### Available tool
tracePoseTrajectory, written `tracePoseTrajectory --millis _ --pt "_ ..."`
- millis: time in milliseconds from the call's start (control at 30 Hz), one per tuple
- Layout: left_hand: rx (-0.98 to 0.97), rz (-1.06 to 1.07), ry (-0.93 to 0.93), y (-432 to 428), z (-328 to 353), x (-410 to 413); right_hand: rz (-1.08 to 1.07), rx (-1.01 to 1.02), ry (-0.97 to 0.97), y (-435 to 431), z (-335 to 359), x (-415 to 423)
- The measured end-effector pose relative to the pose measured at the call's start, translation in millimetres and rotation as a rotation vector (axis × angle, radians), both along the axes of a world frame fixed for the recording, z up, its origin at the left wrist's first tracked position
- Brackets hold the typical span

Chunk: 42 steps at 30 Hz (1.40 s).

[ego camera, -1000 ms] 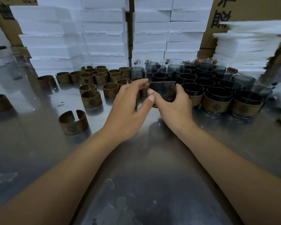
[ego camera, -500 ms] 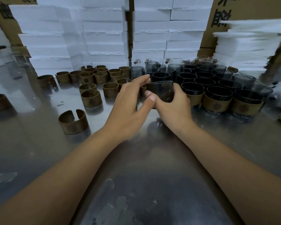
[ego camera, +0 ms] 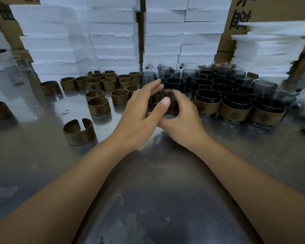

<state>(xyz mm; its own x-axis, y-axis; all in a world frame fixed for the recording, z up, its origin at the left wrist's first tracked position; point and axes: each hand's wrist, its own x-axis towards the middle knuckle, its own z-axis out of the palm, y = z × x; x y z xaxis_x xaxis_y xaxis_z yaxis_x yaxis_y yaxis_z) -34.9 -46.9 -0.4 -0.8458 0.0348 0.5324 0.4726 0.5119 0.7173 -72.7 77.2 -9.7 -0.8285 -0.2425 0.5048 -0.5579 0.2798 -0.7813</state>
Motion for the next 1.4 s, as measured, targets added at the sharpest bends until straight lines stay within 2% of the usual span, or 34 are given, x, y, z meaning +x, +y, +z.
tracePoseTrajectory --millis 167,300,467,733,1000,1200,1400 --pt "-0.132 0.013 0.075 3 2 4 0.015 0.042 0.004 1 -2 -2" --pt "-0.201 -0.006 0.122 6 2 7 -0.06 0.113 -0.035 0 -2 -6" --pt "-0.183 0.002 0.148 7 4 9 -0.138 0.018 -0.098 1 -2 -9" --pt "-0.193 0.029 0.047 5 0 4 -0.227 -0.079 -0.132 5 -2 -13" --pt "-0.162 0.069 -0.045 -1 -2 -1 -0.153 -0.101 -0.104 4 -1 -9" --pt "-0.118 0.068 -0.037 -1 0 -2 -0.079 -0.131 -0.085 2 -2 -7" --pt "-0.089 0.055 -0.036 0 1 -1 -0.009 -0.07 -0.074 1 -4 -8"
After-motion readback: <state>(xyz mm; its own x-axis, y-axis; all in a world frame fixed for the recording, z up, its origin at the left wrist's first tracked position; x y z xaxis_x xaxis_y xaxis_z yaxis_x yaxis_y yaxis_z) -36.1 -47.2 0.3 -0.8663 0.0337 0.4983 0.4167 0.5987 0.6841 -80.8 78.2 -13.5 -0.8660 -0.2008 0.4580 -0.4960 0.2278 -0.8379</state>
